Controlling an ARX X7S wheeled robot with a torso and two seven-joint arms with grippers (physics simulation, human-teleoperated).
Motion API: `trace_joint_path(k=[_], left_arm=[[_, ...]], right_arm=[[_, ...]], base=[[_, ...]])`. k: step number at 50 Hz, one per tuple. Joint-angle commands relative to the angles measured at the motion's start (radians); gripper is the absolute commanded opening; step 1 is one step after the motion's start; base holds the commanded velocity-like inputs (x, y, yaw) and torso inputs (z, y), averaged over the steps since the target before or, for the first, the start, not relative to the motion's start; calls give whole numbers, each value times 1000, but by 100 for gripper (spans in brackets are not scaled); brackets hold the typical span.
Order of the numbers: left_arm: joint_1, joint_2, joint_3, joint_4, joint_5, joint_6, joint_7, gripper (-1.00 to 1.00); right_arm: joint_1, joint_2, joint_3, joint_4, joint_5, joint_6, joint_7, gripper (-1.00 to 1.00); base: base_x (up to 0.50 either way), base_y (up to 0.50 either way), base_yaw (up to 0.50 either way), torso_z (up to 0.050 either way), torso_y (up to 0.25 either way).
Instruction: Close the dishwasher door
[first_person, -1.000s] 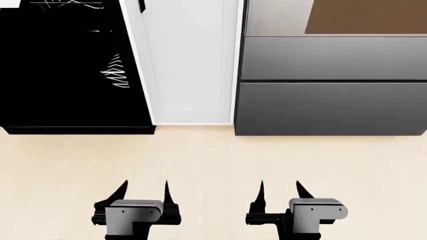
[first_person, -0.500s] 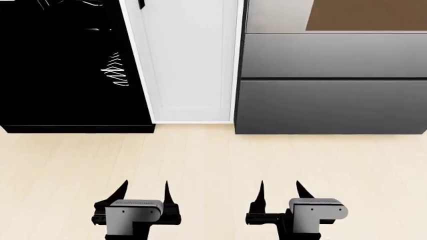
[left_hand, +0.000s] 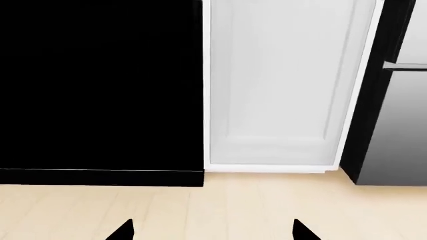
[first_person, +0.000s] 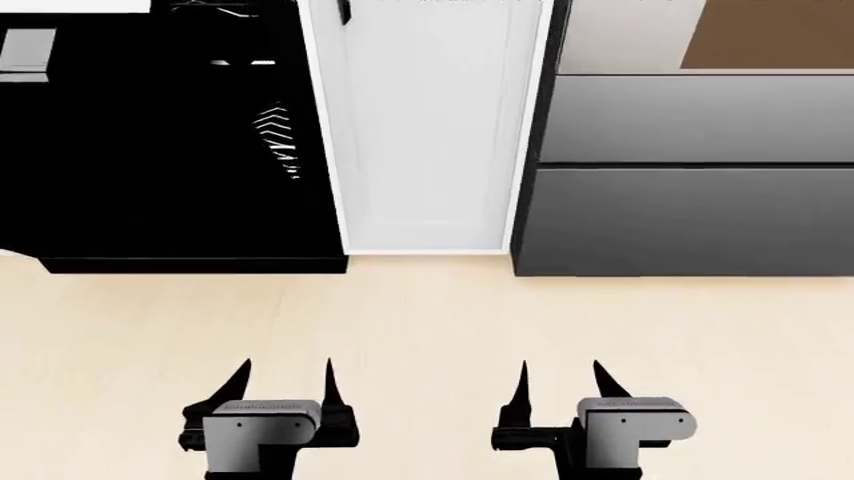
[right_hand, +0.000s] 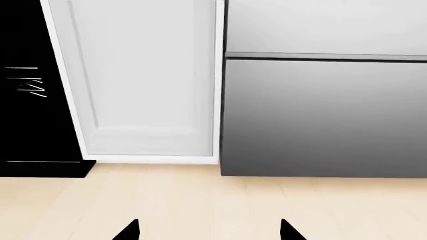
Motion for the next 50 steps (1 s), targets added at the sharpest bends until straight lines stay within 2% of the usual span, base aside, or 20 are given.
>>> trace_joint_path(k=[1, 50], left_arm=[[0, -2, 1, -3, -5, 8, -7, 100], [-6, -18, 22, -4, -21, 6, -20, 100]], right_arm=[[-2, 5, -7, -2, -3, -9, 4, 100], [-2, 19, -24, -3, 8, -22, 22, 100]], base=[[109, 500, 0, 0, 0], [97, 500, 0, 0, 0]])
